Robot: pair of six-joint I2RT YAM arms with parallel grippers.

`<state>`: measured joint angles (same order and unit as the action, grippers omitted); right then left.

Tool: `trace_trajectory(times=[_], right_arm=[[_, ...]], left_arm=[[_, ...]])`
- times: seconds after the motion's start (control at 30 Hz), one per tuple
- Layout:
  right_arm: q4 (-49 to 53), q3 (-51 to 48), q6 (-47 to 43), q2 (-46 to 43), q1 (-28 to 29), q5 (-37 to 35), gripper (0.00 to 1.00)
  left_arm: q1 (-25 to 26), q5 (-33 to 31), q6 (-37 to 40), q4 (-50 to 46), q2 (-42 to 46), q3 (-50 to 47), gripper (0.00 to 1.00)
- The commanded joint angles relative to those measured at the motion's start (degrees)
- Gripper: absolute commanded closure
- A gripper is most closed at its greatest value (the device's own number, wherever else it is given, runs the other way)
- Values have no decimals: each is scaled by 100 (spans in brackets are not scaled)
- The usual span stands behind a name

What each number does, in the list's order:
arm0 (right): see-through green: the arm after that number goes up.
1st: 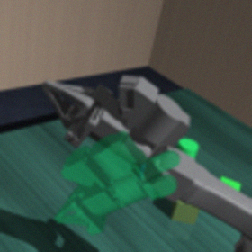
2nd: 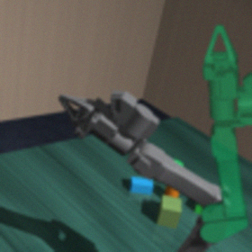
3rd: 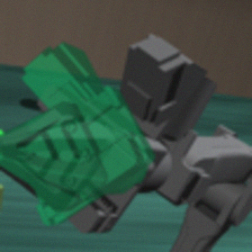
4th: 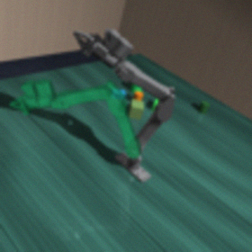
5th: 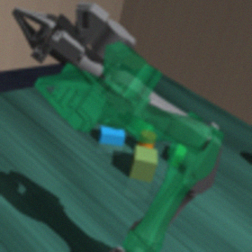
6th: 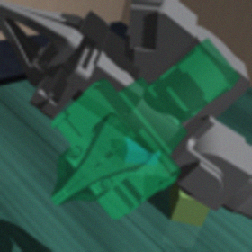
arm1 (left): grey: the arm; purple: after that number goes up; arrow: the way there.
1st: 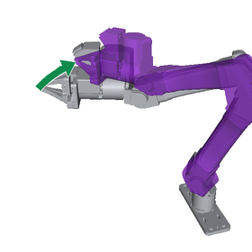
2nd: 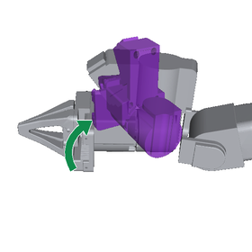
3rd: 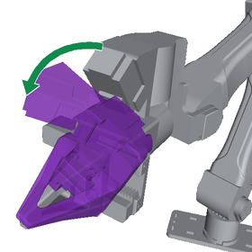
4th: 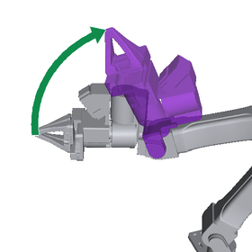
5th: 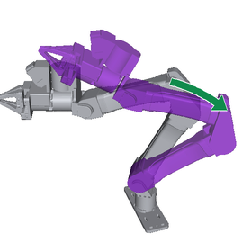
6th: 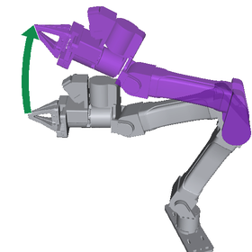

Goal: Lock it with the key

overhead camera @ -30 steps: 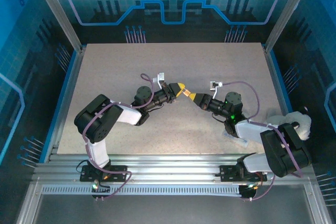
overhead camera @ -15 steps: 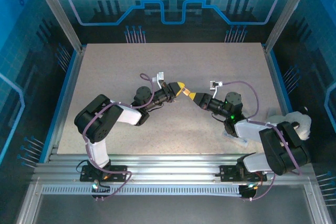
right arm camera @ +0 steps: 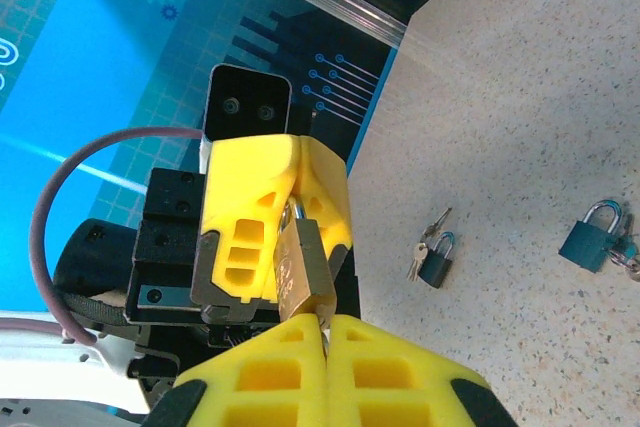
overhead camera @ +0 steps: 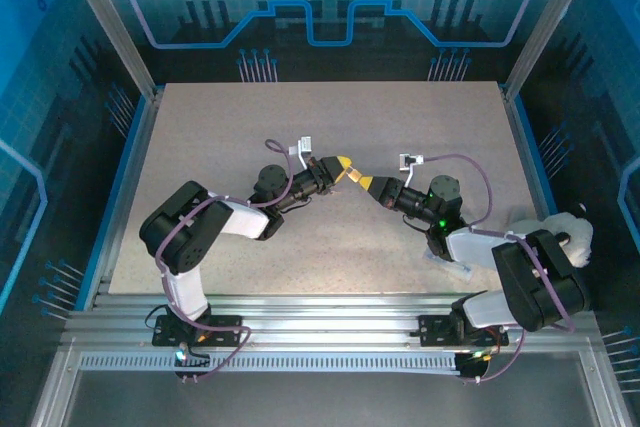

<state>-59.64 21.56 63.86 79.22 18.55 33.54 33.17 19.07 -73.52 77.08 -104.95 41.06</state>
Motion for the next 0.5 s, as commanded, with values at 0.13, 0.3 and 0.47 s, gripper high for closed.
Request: trace_trajectory(times=[0.13,0.3,0.47], right_arm=[[-330,50,39,76,-41,216,100],[-304,52,39,68,-52,219,100],[-285,65,34,78,-53,234,100]], left_arm=[[-11,-191,131,325,245,-126,100],[-74,-188,118,325,297,-168,100],[-129,-202,118,325,349,-203,100]])
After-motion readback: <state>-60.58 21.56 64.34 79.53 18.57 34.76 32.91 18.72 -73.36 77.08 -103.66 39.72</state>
